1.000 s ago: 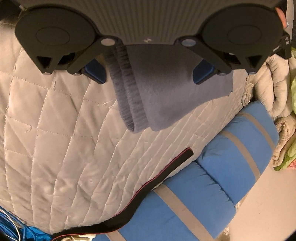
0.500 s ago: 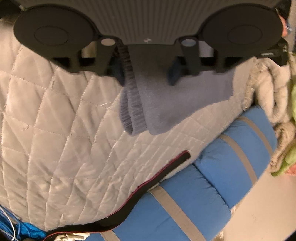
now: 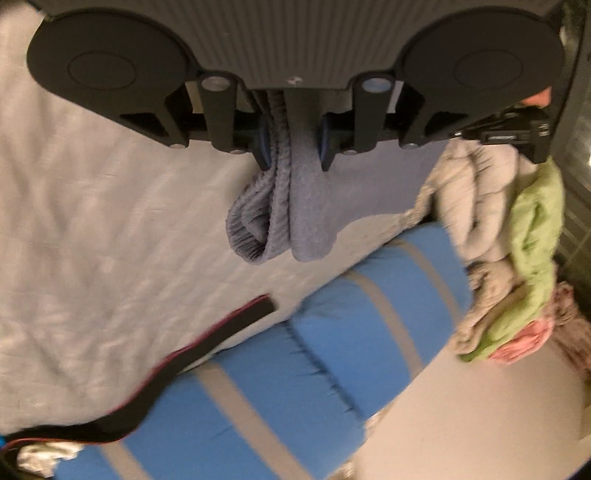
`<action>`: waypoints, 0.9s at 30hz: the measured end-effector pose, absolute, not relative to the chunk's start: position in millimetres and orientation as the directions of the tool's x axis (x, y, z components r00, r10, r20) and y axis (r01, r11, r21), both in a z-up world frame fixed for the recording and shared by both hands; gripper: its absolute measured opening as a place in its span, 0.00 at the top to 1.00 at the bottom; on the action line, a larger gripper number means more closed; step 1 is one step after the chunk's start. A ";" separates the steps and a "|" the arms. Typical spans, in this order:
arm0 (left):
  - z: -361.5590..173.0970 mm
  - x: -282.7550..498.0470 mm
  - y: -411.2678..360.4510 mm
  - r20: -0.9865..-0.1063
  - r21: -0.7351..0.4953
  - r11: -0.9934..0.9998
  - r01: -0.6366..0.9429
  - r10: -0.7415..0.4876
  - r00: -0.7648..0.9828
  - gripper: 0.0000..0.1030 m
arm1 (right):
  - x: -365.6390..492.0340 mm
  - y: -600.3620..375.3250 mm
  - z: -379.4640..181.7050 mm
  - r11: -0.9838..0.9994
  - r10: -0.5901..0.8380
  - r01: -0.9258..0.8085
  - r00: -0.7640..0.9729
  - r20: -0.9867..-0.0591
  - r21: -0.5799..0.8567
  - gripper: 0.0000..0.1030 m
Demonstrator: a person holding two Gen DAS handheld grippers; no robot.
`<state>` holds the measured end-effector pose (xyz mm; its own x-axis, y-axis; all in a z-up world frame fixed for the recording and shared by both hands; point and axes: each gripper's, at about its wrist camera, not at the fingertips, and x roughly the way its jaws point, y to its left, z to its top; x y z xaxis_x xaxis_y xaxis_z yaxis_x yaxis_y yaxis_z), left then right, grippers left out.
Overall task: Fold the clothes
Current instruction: 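Lift the held edge with both grippers and fold it over the sweatpants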
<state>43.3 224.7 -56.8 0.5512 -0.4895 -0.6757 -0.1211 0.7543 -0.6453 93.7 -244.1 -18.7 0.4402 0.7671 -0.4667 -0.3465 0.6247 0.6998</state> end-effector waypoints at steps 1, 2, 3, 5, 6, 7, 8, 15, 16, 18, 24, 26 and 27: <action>-62.2 46.4 228.0 -0.690 -0.639 0.757 -0.136 -0.485 0.538 0.84 | 98.1 -235.9 -19.6 0.626 0.771 -0.358 0.419 -0.480 0.693 0.73; -68.2 50.2 229.9 -0.706 -0.630 0.762 -0.150 -0.481 0.520 0.83 | 102.6 -228.4 -21.3 0.632 0.769 -0.363 0.402 -0.497 0.685 0.71; -74.2 53.9 231.7 -0.721 -0.621 0.766 -0.164 -0.476 0.503 0.83 | 108.3 -223.4 -24.7 0.646 0.759 -0.354 0.390 -0.522 0.676 0.70; -84.9 62.1 231.8 -0.752 -0.597 0.781 -0.184 -0.465 0.467 0.76 | 121.2 -216.5 -33.1 0.680 0.731 -0.324 0.365 -0.576 0.658 0.59; -86.9 64.3 232.4 -0.754 -0.598 0.779 -0.189 -0.467 0.462 0.74 | 127.6 -213.1 -37.3 0.696 0.717 -0.309 0.353 -0.602 0.648 0.54; -88.0 65.6 233.6 -0.753 -0.602 0.775 -0.193 -0.471 0.460 0.72 | 132.3 -212.9 -40.3 0.704 0.709 -0.295 0.344 -0.615 0.647 0.38; -89.2 66.9 234.7 -0.751 -0.607 0.770 -0.197 -0.475 0.458 0.68 | 135.7 -215.0 -42.3 0.705 0.708 -0.280 0.339 -0.620 0.652 0.32; -96.0 70.3 239.7 -0.725 -0.648 0.732 -0.209 -0.510 0.464 0.55 | 139.9 -225.8 -50.3 0.700 0.714 -0.253 0.291 -0.637 0.668 0.26; -98.2 69.9 241.7 -0.718 -0.658 0.722 -0.212 -0.518 0.465 0.55 | 140.2 -226.7 -51.3 0.694 0.719 -0.246 0.280 -0.636 0.677 0.26; -103.2 68.5 248.1 -0.700 -0.684 0.693 -0.227 -0.537 0.470 0.55 | 141.2 -228.1 -54.3 0.680 0.732 -0.230 0.258 -0.630 0.696 0.26; -116.1 71.1 255.7 -0.631 -0.764 0.600 -0.239 -0.615 0.472 0.55 | 143.1 -217.2 -65.9 0.607 0.795 -0.207 0.170 -0.582 0.768 0.26; -118.7 71.9 252.4 -0.629 -0.766 0.599 -0.235 -0.621 0.468 0.56 | 143.7 -213.4 -67.3 0.595 0.804 -0.205 0.164 -0.572 0.777 0.26; -119.8 72.2 250.4 -0.631 -0.764 0.602 -0.232 -0.620 0.467 0.57 | 143.4 -211.6 -67.1 0.595 0.803 -0.209 0.169 -0.571 0.776 0.26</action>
